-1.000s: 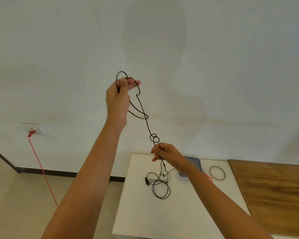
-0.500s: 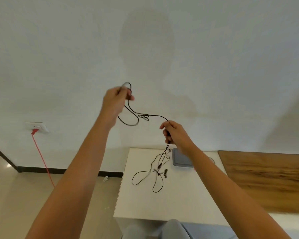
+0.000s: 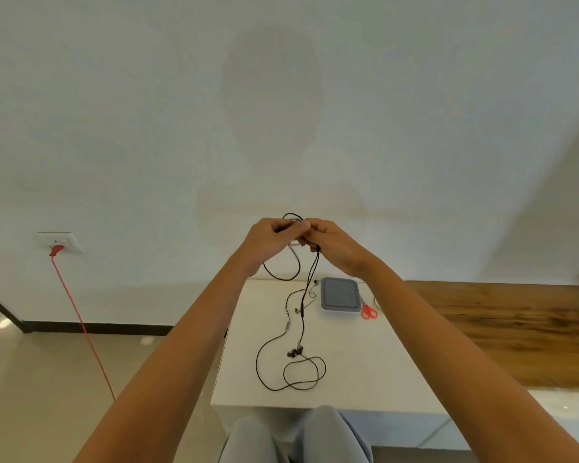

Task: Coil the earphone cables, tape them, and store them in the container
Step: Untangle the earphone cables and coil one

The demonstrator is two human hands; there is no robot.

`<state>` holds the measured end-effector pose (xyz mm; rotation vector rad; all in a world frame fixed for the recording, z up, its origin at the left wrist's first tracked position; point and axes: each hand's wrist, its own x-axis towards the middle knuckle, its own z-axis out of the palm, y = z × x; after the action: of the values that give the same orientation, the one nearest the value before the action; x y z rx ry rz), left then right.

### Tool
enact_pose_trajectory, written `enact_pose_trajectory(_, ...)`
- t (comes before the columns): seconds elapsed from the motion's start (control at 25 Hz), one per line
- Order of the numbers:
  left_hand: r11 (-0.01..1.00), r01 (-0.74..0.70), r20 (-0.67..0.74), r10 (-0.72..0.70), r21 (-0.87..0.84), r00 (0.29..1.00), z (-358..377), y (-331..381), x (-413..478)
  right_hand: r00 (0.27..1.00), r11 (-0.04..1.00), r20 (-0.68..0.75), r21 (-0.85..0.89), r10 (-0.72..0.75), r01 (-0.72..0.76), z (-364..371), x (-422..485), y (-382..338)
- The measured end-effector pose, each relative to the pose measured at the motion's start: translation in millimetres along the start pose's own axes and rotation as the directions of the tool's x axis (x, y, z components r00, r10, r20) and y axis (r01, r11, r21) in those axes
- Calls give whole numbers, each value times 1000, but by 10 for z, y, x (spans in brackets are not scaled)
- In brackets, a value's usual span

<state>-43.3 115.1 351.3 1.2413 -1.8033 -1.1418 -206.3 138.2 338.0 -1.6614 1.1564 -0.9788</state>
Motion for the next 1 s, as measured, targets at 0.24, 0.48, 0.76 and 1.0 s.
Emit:
enact_pose_trajectory(0.24,991,-93,-355,54,-93,933,20,78,71,999,998,49,-52,-18,21,176,83,256)
enact_pose_trajectory(0.48,851,-253,-586,-76,-459,807,-535,294,137,964,853,69,-485,258,-193,218,65,976)
enact_pose_trajectory(0.76,965,26,-487,-156,-262,859,-635,-124,169,858,855,-248,397,450,-334,275,54,1050)
enact_pose_trajectory(1.0,978,179,-15,-179,107,984,117,-634,194,920,892,-220,396,324,-219,160,216,644)
